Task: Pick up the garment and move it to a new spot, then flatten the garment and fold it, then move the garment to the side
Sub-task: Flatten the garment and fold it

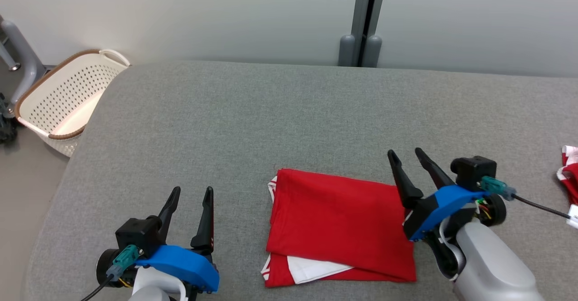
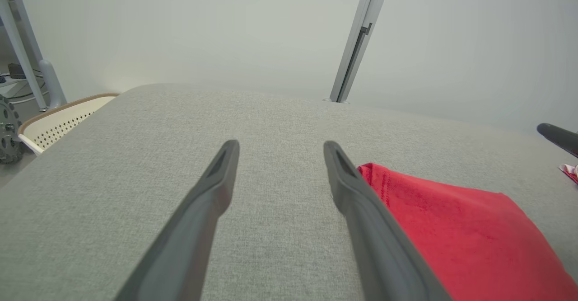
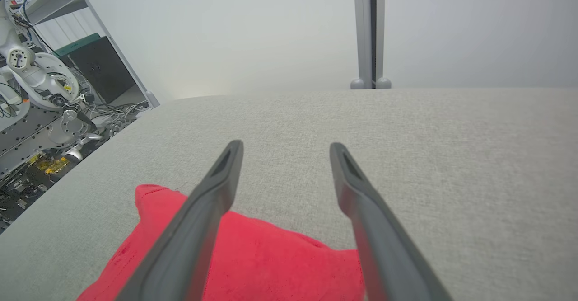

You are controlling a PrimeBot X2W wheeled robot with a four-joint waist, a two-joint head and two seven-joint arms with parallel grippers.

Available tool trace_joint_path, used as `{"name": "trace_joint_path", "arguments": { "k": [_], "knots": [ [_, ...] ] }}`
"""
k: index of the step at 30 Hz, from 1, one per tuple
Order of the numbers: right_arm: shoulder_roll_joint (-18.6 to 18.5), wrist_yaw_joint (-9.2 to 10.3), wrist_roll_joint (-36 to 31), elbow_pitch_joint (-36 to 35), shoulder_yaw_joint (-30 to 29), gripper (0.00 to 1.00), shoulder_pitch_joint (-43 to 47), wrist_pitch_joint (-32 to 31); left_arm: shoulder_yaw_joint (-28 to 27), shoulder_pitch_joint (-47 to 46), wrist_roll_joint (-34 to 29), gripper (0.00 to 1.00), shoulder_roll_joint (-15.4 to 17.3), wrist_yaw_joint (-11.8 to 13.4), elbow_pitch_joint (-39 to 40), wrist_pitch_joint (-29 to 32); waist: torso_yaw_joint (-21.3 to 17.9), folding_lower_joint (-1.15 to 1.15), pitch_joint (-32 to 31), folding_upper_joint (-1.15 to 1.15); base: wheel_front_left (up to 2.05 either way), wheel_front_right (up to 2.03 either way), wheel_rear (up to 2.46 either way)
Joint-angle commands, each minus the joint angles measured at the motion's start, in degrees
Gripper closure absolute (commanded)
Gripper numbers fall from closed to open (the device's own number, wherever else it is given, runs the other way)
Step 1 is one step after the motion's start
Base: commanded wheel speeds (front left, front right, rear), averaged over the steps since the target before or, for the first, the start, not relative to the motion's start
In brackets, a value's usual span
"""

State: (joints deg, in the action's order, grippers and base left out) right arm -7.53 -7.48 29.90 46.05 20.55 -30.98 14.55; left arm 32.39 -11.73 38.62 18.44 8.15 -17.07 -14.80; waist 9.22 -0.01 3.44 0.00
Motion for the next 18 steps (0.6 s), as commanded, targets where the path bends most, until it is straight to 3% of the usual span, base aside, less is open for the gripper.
{"name": "trace_joint_path", "arguments": {
  "k": [1, 10, 18],
  "knots": [
    [-0.7, -0.03, -2.0, -1.2, -2.4, 0.0, 2.2, 0.5, 0.0, -0.3, -0.5, 0.0, -0.3, -0.2, -0.4, -0.3, -1.0, 0.01, -1.1, 0.0, 0.0, 0.0, 0.0],
    [1.8, -0.03, -13.7, -13.6, -18.0, 0.0, 15.5, 0.7, -2.4, 2.4, -2.9, 0.0, -2.1, -0.4, -1.2, -0.4, -4.1, 0.01, -4.8, 0.0, 0.0, 0.0, 0.0],
    [4.2, -0.03, -18.5, -22.9, -23.8, 0.0, 23.9, 0.1, -5.5, 5.2, -5.6, 0.0, -2.9, -0.6, -1.7, -0.5, -5.4, 0.01, -6.2, 0.0, 0.0, 0.0, 0.0]
  ]
}}
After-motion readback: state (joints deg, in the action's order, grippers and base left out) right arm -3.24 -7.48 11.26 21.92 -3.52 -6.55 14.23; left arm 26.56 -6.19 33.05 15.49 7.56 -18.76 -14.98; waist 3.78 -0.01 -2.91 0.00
